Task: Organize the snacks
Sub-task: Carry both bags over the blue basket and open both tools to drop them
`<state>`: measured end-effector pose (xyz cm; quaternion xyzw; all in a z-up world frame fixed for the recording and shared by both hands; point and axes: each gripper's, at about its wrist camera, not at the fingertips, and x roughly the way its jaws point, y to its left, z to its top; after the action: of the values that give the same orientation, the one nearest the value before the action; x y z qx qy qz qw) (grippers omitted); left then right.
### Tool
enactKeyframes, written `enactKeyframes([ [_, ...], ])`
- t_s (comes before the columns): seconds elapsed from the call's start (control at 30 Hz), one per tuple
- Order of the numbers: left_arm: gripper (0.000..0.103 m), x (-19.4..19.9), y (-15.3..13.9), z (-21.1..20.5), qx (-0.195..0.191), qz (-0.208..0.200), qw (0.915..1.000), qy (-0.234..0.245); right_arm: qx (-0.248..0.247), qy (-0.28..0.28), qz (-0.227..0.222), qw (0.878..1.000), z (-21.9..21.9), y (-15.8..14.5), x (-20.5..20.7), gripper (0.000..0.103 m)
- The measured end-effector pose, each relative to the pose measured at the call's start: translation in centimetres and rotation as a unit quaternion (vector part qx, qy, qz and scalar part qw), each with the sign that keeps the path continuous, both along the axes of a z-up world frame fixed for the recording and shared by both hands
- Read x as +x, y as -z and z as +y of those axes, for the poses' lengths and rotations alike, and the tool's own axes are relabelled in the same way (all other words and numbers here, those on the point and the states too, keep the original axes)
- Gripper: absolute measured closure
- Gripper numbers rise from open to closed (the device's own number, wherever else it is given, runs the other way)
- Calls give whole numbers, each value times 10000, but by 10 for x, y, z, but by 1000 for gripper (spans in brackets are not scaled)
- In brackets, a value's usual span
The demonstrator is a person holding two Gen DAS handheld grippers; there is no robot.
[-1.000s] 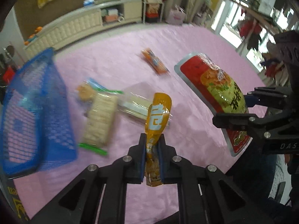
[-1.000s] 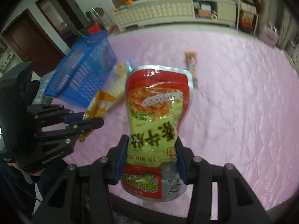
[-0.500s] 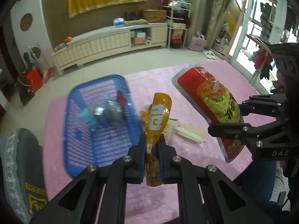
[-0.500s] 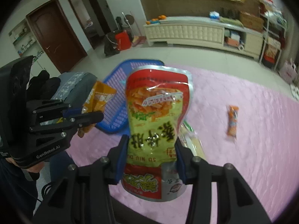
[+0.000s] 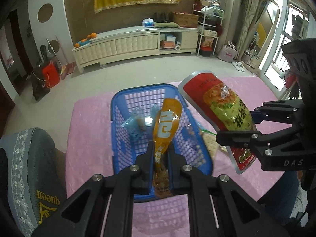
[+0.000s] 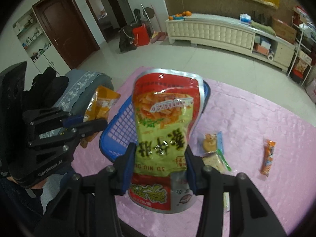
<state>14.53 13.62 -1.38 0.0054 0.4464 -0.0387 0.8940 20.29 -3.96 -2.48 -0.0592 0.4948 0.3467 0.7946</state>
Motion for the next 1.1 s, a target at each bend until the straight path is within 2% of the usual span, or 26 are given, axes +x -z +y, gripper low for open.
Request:
enactKeyframes([
  [0.33, 92, 36, 26, 39, -181, 249, 9995, -39, -351, 15, 321, 9989, 48, 27, 35, 52],
  [0.67, 92, 78, 43, 44, -230, 400, 9989, 51, -659, 12, 441, 9969, 69, 46, 74, 52],
  [0.93, 91, 102, 54, 44, -178, 511, 9985, 55, -835, -84, 441, 9955, 75, 57, 86, 50],
  [0.97, 87, 104, 56, 44, -156, 514, 9985, 60, -831, -88, 383, 9958, 76, 57, 87, 49],
  [1.07, 77, 108, 58, 44, -48, 537, 9985, 20, -698, 44, 196, 9974, 72, 54, 89, 35],
  [1.1, 67, 108, 57, 44, -43, 472, 9989, 41, -695, 92, 176, 9974, 70, 53, 90, 27],
])
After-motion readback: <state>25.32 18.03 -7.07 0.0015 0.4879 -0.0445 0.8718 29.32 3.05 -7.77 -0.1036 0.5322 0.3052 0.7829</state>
